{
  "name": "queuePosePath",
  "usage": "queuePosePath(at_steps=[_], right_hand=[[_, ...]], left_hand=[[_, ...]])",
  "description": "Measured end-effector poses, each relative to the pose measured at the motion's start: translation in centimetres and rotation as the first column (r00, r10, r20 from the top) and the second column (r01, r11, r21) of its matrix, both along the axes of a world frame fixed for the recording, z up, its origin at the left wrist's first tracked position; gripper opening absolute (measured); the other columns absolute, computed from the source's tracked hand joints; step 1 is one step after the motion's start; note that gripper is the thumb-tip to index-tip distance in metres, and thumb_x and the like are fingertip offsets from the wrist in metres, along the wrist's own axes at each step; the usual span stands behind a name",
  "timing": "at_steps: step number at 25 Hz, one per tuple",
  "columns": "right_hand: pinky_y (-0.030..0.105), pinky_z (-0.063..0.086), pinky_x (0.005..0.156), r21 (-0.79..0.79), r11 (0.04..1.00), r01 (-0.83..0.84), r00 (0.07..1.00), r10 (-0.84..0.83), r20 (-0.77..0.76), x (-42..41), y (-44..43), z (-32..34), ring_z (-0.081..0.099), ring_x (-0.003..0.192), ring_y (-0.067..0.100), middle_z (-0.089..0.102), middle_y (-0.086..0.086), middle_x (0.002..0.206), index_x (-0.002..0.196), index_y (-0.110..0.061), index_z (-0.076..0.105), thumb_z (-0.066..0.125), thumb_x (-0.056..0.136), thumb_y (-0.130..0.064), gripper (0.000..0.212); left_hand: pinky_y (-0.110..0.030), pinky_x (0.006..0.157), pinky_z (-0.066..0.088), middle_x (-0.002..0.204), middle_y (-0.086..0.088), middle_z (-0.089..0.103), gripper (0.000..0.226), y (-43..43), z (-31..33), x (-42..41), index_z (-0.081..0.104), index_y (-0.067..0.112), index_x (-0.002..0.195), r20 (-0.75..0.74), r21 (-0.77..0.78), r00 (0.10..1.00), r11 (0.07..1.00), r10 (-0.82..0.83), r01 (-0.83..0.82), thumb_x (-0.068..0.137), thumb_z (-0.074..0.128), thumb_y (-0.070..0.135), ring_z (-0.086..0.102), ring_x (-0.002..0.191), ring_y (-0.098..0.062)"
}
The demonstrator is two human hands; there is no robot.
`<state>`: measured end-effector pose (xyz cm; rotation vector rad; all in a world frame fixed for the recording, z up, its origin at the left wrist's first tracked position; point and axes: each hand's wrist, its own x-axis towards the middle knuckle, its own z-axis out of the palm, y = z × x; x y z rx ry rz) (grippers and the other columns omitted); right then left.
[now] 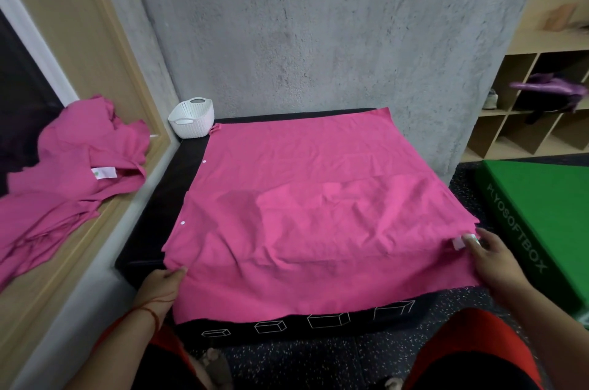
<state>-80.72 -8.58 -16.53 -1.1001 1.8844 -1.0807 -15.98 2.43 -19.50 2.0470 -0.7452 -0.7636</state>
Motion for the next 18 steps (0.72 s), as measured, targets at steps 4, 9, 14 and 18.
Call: queuePosePath(at_steps=[4, 9, 14, 18], right_hand=[[0.033, 0.060, 0.085, -0.095, 0.994, -0.055, 0.972, 0.075, 0.223, 0.7, 1.0, 1.9, 0.070, 0.096, 0.014, 0.070, 0.003, 0.127, 0.140, -0.021, 0.066, 0.086, 0.083, -0.035, 0.062], [0.020, 0.063, 0.072, -0.131, 0.985, -0.109, 0.850, 0.161, 0.502, 0.3, 0.3, 3.8, 0.075, 0.081, 0.010, 0.075, 0.016, 0.123, 0.123, -0.008, 0.074, 0.065, 0.100, -0.010, 0.024], [0.026, 0.064, 0.082, -0.204, 0.954, -0.219, 0.885, 0.282, 0.371, 1.2, -0.1, 6.3, 0.072, 0.101, 0.027, 0.073, 0.020, 0.124, 0.132, -0.011, 0.071, 0.054, 0.097, 0.019, 0.049], [0.034, 0.063, 0.081, -0.173, 0.941, -0.291, 0.957, 0.283, -0.068, 2.4, 1.0, 8.1, 0.077, 0.094, 0.018, 0.077, 0.003, 0.112, 0.124, -0.025, 0.073, 0.075, 0.086, 0.014, 0.055]], left_hand=[[-0.036, 0.062, 0.054, 0.088, -0.015, 0.069, 0.018, 0.9, 2.2, -1.4, 0.069, 0.006, 0.096, -0.253, -0.146, 0.967, 0.987, 0.026, -0.065, 0.090, 0.079, 0.020, 0.061, 0.073, -0.025], [-0.032, 0.068, 0.064, 0.107, -0.013, 0.069, 0.025, 1.4, 5.9, -1.3, 0.068, 0.005, 0.111, -0.502, -0.324, 0.853, 0.946, -0.140, -0.035, 0.102, 0.048, -0.007, 0.066, 0.095, -0.025], [-0.036, 0.102, 0.052, 0.120, -0.012, 0.074, 0.049, 1.5, 6.8, -0.9, 0.072, 0.011, 0.121, -0.207, -0.364, 0.934, 0.909, -0.290, 0.201, 0.089, 0.057, -0.023, 0.067, 0.120, -0.024], [-0.018, 0.073, 0.057, 0.083, 0.002, 0.079, 0.027, 1.4, 7.6, -1.2, 0.079, 0.023, 0.097, 0.219, -0.307, 0.963, 0.925, -0.160, 0.223, 0.087, 0.075, -0.002, 0.074, 0.075, -0.010]])
